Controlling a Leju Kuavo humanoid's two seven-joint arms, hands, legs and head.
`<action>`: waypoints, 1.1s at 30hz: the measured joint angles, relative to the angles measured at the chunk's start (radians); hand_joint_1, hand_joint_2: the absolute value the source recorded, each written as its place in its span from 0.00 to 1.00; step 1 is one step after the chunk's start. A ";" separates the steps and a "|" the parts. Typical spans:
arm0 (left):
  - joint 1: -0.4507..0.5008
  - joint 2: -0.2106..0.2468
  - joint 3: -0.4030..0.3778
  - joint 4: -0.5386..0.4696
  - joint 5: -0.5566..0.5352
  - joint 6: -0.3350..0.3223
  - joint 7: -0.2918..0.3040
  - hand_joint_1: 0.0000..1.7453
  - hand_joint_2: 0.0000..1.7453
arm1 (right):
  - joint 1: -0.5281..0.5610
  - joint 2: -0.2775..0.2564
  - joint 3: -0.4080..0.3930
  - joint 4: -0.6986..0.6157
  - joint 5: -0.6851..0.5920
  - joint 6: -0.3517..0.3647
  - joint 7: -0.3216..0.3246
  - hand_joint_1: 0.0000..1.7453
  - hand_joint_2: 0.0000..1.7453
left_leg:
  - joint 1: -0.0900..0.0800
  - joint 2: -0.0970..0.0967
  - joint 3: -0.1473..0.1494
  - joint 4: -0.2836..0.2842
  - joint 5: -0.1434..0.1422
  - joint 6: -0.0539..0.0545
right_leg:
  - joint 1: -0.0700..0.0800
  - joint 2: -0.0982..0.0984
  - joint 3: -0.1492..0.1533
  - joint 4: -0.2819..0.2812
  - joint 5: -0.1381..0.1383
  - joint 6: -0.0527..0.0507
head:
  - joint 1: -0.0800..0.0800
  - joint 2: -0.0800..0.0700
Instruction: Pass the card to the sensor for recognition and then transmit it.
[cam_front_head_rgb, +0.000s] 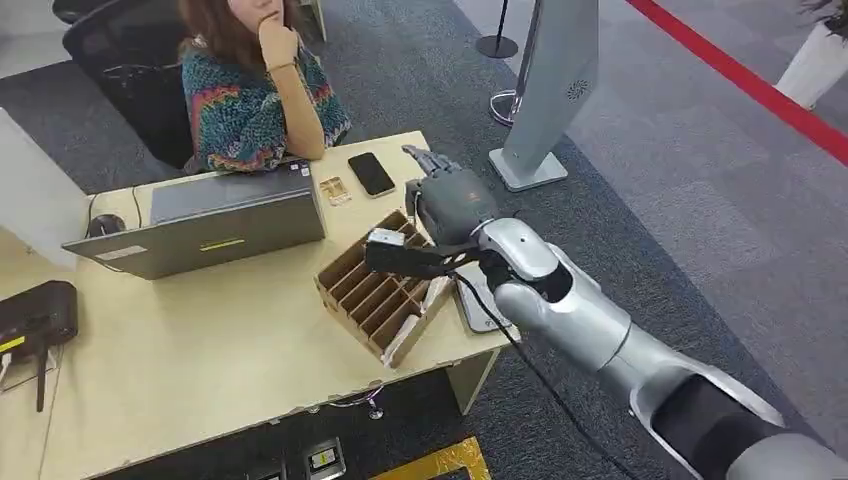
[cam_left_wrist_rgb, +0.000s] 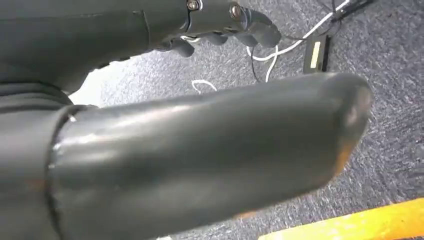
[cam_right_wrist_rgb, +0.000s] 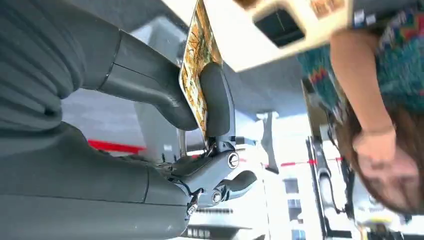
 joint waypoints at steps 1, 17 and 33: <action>-0.002 0.000 0.000 0.000 -0.004 -0.004 0.000 0.00 0.00 | -0.016 -0.002 0.000 -0.005 -0.006 0.006 0.002 1.00 1.00 | 0.000 0.000 0.000 0.000 0.000 0.000 | 0.000 0.000 0.000 0.000 0.000 0.000 | 0.000 0.000; -0.052 -0.014 -0.003 0.000 -0.094 -0.050 0.044 0.00 0.00 | -0.377 0.043 0.131 0.168 -0.104 0.105 -0.025 1.00 1.00 | 0.000 -0.002 -0.003 0.000 0.001 0.000 | 0.000 -0.001 -0.001 0.001 0.000 0.000 | 0.000 0.000; -0.049 -0.028 -0.003 0.000 -0.129 -0.043 0.053 0.00 0.00 | -0.632 0.232 0.279 0.701 -0.138 -0.050 -0.076 1.00 1.00 | 0.001 -0.004 -0.004 0.000 0.001 0.000 | 0.001 -0.004 -0.001 0.001 0.000 -0.001 | 0.000 0.000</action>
